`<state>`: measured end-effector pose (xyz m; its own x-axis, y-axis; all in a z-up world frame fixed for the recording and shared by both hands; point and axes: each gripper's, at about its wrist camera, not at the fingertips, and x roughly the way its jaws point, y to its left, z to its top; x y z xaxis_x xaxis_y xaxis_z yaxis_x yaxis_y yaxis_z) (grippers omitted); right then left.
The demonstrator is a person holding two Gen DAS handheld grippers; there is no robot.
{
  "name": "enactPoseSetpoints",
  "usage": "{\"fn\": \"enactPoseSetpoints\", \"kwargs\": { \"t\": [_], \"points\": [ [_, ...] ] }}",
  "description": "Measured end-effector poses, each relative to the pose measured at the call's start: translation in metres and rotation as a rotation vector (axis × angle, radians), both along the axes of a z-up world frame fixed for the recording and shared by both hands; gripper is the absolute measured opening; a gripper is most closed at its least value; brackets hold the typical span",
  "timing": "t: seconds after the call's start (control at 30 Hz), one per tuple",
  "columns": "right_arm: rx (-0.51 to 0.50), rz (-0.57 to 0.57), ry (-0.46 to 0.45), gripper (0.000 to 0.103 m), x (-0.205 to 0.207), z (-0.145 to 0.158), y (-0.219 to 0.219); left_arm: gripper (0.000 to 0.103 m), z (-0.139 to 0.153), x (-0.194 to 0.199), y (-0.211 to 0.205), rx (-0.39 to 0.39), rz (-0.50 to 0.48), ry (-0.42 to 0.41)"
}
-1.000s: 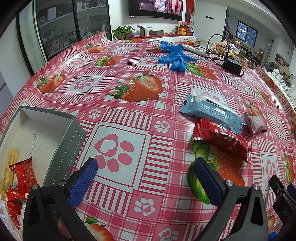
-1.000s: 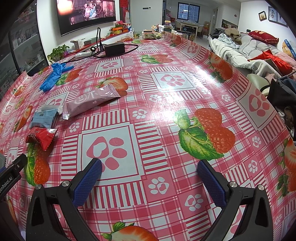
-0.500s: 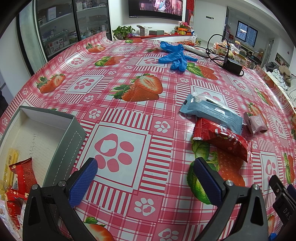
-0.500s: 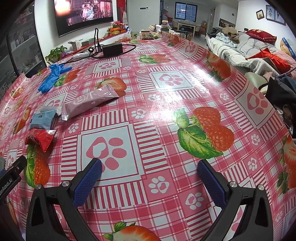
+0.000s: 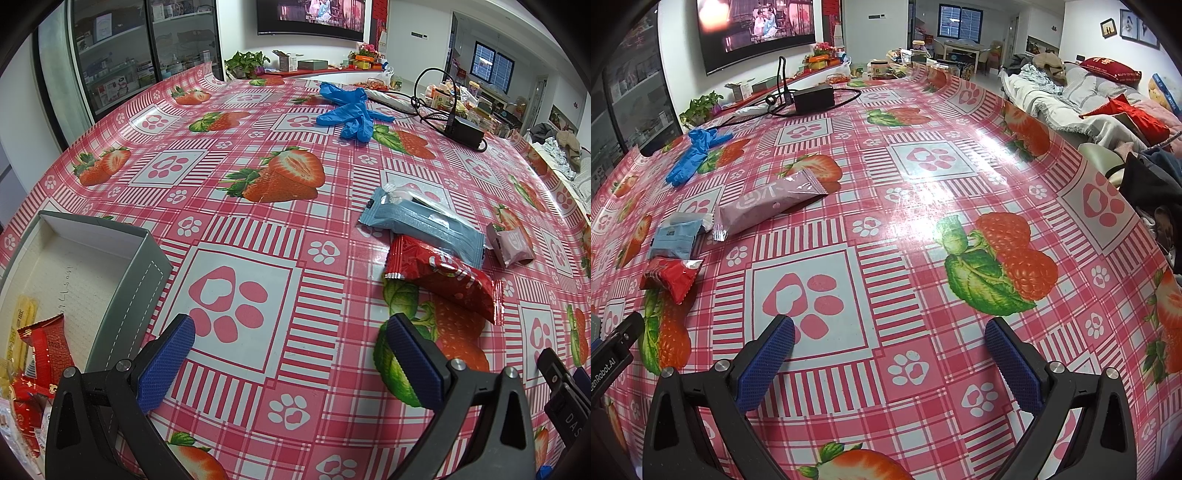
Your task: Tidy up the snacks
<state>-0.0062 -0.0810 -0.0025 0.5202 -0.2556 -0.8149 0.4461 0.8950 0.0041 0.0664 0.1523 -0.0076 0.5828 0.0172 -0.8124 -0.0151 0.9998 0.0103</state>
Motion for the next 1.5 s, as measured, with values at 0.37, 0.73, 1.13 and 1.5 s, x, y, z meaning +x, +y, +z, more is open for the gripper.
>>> {"fn": "enactPoseSetpoints", "kwargs": {
  "t": [0.37,0.73,1.13,1.5],
  "points": [
    [0.0,0.001,0.0,0.103,0.0002,-0.0002,-0.0001,0.103,0.0002,-0.0001,-0.0003,0.0,0.0,0.0],
    [0.0,0.0,0.0,0.103,0.0002,-0.0001,-0.0003,0.103,0.0002,-0.0001,-0.0003,0.0,0.0,0.0],
    [-0.002,-0.002,0.0,0.103,0.0001,0.0,-0.0004,0.103,-0.0001,0.0,0.0,0.0,0.0,0.0],
    [0.014,0.011,0.014,0.103,0.0002,0.0016,-0.0015,0.103,-0.0002,0.0,0.0002,0.0,0.0,0.0]
  ]
}}
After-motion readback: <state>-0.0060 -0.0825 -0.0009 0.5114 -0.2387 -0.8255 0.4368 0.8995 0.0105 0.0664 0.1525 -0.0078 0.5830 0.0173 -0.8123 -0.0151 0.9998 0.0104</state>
